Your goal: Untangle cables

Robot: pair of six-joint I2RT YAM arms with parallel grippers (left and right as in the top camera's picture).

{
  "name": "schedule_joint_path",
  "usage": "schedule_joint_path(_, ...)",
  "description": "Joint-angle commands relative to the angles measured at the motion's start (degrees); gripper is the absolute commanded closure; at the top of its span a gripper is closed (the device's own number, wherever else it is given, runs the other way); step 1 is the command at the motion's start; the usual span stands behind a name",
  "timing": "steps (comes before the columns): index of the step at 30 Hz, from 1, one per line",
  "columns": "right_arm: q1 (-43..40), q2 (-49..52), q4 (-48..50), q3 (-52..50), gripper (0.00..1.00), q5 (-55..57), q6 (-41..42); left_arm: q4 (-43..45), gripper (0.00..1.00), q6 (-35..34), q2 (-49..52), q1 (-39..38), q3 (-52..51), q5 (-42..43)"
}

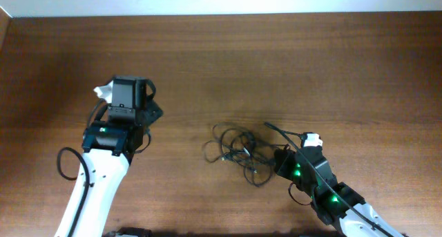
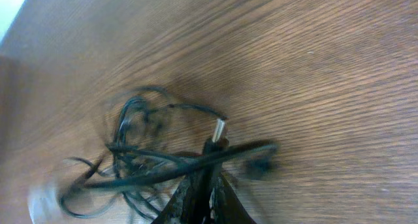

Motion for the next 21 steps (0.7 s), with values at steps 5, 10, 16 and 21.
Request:
schedule_joint_path(5, -0.2, 0.0, 0.5, -0.2, 0.88, 1.2, -0.9, -0.1, 0.79, -1.0, -0.9, 5.8, 0.8, 5.9)
schedule_joint_path(10, -0.2, 0.1, 0.2, -0.2, 0.71, 0.3, -0.9, -0.2, 0.01, 12.8, 3.7, 2.3, -1.2, 35.7)
schedule_joint_path(16, -0.2, 0.1, -0.9, -0.2, 0.43, 0.3, -0.9, 1.2, 0.01, -5.9, 17.4, -7.3, -4.9, 37.6)
schedule_joint_path(21, -0.2, 0.1, -0.9, -0.2, 0.39, 0.3, -0.9, 13.0, 0.0, 11.1, 26.4, -17.2, -4.9, 32.5)
